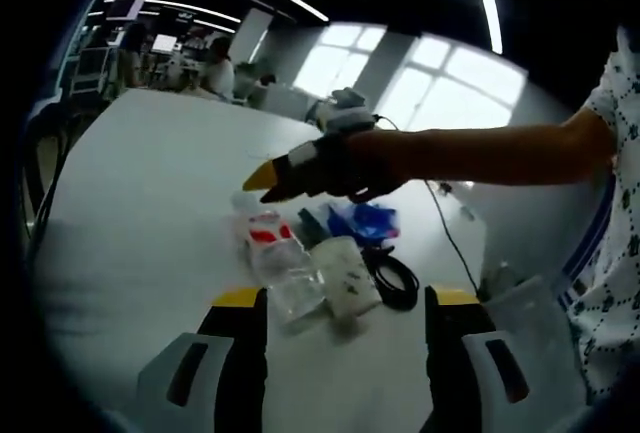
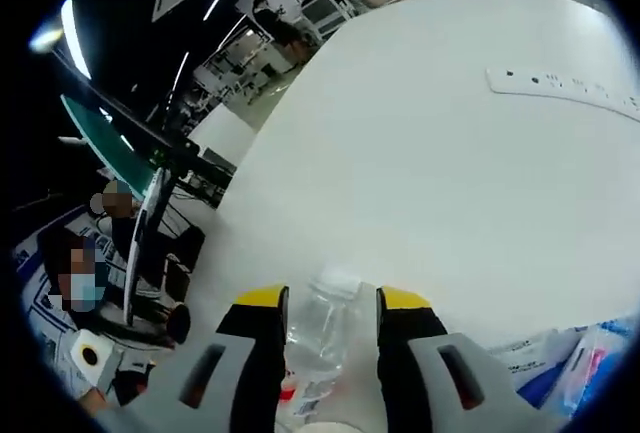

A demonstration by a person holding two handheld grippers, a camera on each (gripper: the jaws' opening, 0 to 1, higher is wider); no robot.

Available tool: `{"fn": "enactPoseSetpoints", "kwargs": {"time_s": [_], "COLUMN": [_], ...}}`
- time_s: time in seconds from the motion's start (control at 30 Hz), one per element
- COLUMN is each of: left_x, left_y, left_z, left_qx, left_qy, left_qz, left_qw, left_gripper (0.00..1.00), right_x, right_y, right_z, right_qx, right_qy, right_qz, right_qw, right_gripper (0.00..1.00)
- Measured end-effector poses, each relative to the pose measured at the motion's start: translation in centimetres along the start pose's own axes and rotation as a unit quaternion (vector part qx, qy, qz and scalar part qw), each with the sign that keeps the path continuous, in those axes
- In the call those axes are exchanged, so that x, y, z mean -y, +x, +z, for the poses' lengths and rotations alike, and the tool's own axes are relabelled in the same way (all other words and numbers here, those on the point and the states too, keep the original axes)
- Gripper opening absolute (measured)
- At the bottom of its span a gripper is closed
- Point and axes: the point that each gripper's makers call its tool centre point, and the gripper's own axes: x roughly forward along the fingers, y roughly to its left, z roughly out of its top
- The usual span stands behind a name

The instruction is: Arrange the tabletop items into an orderly group along one side of the table until the central work area is clear of visible clutter.

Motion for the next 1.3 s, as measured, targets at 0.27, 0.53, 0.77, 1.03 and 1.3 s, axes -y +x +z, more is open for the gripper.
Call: {"fn": "enactPoseSetpoints", "kwargs": {"time_s": [0.27, 0.53, 0.77, 1.03, 1.3], "left_x": [-0.1, -0.1, -0.2, -0.5, -0.6], "left_y": [0.3, 0.3, 0.2, 0.2, 0.2], "left_z": [0.0, -0.1, -0.2, -0.4, -0.4], "left_qx": [0.001, 0.001, 0.003, 0.004, 0.005], "left_qy": [-0.001, -0.003, -0.006, -0.01, -0.012], "left_qz": [-0.004, -0.004, -0.003, -0.001, -0.001], "left_qw": [1.0, 1.0, 1.0, 0.9999, 0.9999], "left_gripper": [0.6, 0.6, 0.6, 0.59, 0.59], "right_x": [0.1, 0.1, -0.1, -0.2, -0.2], "right_y": [0.5, 0.9, 1.5, 2.0, 2.2], "right_z": [-0.4, -0.8, -1.2, -1.3, -1.4], "right_qx": [-0.004, -0.009, -0.01, -0.008, -0.009], "right_qy": [0.012, 0.033, 0.057, 0.08, 0.087], "right_qz": [-0.003, 0.001, 0.01, 0.02, 0.023], "right_qw": [0.9999, 0.9994, 0.9983, 0.9966, 0.9959], "right_gripper": [0.33, 0.33, 0.32, 0.3, 0.24]}}
